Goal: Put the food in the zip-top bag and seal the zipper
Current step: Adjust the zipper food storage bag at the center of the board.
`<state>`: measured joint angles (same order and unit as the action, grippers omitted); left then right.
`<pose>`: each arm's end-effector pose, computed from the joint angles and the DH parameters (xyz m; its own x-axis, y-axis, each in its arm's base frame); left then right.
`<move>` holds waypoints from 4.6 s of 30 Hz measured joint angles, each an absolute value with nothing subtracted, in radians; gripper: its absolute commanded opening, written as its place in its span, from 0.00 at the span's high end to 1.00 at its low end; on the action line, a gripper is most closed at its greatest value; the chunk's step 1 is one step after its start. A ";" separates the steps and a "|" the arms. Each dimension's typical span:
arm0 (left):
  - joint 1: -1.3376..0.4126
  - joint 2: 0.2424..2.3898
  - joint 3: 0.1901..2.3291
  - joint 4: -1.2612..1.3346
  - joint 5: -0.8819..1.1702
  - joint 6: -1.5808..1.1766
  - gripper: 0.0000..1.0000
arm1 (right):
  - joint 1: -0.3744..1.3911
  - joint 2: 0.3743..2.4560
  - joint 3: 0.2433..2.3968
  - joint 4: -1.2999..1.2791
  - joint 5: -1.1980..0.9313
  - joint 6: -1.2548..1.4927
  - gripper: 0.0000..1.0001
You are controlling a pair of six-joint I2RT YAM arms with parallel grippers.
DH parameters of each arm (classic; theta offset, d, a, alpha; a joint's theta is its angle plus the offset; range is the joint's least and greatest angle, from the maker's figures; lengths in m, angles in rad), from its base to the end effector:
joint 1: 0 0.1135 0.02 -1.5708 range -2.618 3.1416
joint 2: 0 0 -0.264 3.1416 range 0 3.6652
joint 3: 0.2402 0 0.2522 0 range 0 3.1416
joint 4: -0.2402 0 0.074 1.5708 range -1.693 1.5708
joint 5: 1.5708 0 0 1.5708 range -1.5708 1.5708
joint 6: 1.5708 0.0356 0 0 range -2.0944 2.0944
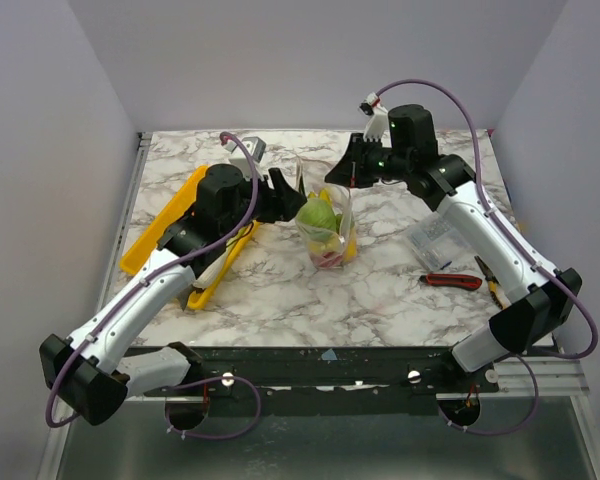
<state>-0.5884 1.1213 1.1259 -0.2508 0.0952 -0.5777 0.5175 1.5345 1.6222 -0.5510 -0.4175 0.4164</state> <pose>0.2112 -0.1450 0.3857 -0.5134 -0.3109 -0.7998 0.4164 0.7247 -0.5490 0.2922 0.1830 0.4109 -0.6656 0.0466 -0.7448 -0.5448 0.6518 0.5276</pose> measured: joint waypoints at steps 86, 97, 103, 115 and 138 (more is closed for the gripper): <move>-0.710 1.101 1.153 -0.288 0.072 -0.157 1.00 | 0.548 1.281 1.254 -0.111 -0.030 0.600 0.28; -0.558 1.156 1.285 -0.487 0.596 0.031 1.00 | 0.545 1.298 1.427 -0.255 -0.640 -0.116 0.18; -0.558 1.158 1.312 -0.581 0.701 0.109 1.00 | 0.545 1.278 1.385 -0.326 -0.912 -0.373 0.11; -0.558 1.116 1.314 -0.638 0.738 0.165 1.00 | 0.550 1.349 1.437 -0.421 -1.145 -0.517 0.15; -0.558 1.129 1.363 -0.707 0.758 0.218 1.00 | 0.622 1.535 1.556 -0.583 -1.147 -0.601 0.46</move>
